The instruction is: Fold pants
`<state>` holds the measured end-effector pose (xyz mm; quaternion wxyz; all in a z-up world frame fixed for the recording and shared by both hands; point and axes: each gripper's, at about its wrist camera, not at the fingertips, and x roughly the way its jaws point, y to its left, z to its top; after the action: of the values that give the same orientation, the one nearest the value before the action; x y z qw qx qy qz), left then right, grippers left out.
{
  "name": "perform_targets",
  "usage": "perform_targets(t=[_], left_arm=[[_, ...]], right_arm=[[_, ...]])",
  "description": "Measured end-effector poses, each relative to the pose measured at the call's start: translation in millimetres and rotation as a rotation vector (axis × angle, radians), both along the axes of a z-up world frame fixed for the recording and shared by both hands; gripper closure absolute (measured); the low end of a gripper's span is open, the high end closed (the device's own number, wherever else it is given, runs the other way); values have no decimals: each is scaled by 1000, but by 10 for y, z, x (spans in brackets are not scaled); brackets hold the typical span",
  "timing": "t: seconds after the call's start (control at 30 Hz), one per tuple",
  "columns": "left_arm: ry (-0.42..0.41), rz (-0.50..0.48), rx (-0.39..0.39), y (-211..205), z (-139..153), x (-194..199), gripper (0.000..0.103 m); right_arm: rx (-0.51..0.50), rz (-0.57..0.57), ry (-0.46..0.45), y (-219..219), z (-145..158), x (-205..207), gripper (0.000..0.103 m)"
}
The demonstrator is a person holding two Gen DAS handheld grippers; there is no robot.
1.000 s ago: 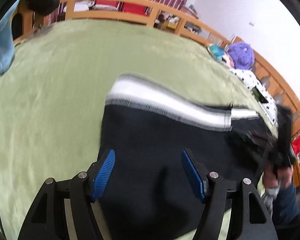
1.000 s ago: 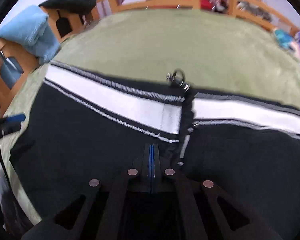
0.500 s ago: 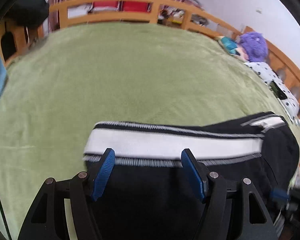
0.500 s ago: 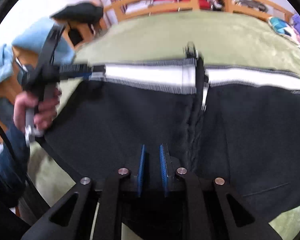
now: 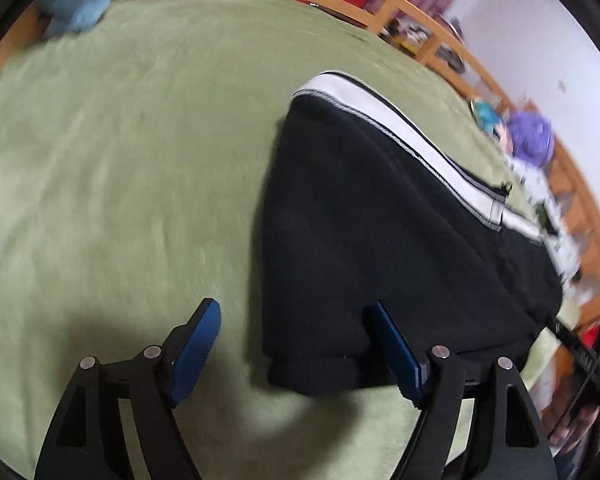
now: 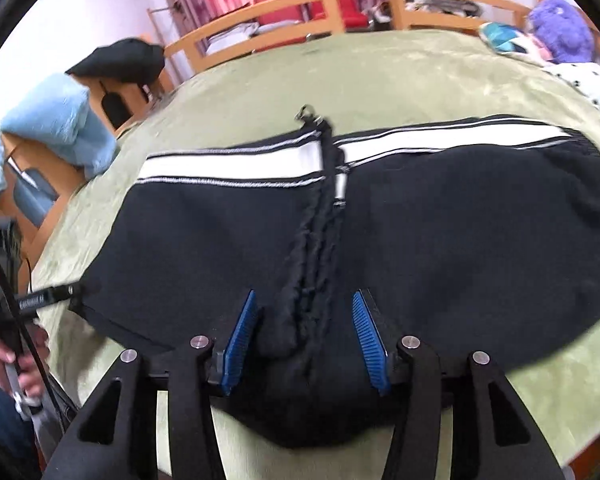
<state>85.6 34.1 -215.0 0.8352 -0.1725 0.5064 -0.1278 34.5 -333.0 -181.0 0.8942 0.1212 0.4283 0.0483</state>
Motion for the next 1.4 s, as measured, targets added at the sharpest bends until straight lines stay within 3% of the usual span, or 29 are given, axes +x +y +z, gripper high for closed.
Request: perform_targets(t=[0.1,0.27,0.3,0.37,0.4,0.5,0.6,0.73,0.93,1.1,1.27,1.4], left_arm=[[-2,45,-111,52,-102,2,21],[-14,64,-176,-82,-190,96,22],[-15,68,-198,-111,-201,109,35],[4,86,-198,-152,-220,107,46],[1,91,-196,-146,-202,91,61],[-39,83,-208,-141,-13,55,80],[-99,70,-186,-204,293,-25,84],[-190,31,-126,-496,845,-83,84],[-342,-46,2,-1244,1710,-165,84],[-441,-153,54,-2142,2198,-248,85],[-445,-260,46,-3135,2269,-262,85],[-405,-340,45,-4020,2014,-208,85]], right_arm=[[14,-47,5,-159,125,-214,53],[-11,-154,-9,-413,423,-785,53],[-24,-168,-19,-434,475,-863,53],[-41,-197,-45,-525,584,-1032,51],[-44,-204,-51,-553,607,-1071,51],[-33,-233,-58,-678,590,-1086,50],[17,-239,-37,-805,502,-1021,51],[20,-234,-76,-946,540,-1003,51],[-27,-264,-165,-1394,764,-1110,51],[-51,-346,-153,-2011,831,-1226,51],[-96,-433,-120,-2581,843,-1454,51],[-98,-471,-77,-2865,767,-1640,51]])
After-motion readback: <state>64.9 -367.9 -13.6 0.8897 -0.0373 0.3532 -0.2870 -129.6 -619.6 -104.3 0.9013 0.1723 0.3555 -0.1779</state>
